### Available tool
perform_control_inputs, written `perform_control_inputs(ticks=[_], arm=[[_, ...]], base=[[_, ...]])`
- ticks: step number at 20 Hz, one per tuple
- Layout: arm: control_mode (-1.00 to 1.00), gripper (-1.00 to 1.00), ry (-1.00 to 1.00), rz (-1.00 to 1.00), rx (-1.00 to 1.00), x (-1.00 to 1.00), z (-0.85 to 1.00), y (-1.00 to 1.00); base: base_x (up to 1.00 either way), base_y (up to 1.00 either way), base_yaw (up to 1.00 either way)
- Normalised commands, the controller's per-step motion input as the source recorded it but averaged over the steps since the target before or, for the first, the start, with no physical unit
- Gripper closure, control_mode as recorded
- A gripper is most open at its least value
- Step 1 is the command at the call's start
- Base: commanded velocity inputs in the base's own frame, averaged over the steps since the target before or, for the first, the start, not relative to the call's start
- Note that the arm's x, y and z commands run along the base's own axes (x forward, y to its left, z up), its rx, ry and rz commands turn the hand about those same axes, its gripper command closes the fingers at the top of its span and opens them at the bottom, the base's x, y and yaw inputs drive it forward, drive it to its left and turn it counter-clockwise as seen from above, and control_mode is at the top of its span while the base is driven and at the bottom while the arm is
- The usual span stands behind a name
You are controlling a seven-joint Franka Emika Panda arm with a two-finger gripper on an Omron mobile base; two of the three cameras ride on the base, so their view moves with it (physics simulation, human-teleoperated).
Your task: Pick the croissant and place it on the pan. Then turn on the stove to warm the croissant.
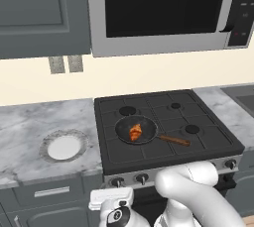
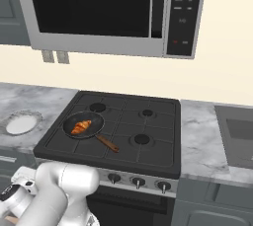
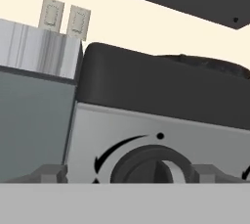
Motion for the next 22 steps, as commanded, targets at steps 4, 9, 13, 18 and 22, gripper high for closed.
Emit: perform_control_inputs(ticks=[4,9,13,18,22], arm=[[-1.00,-1.00,0.00,0.13,0.00,0.03,0.00,0.09],[-1.00,-1.00,0.02,0.13,0.00,0.11,0.00,0.14],[-1.00,-1.00,0.03,0.13,0.00,0.14,0.00,0.19],[-1.00,-1.00,0.01,0.15,0.00,0.08,0.00,0.38],[-1.00,-1.00,0.00,0.15,0.00,0.00,0.00,0.50]], base=[[0.00,0.00,0.00],[0.00,0.00,0.00],[0.00,0.00,0.00],[0.00,0.00,0.00],[0.00,0.00,0.00]])
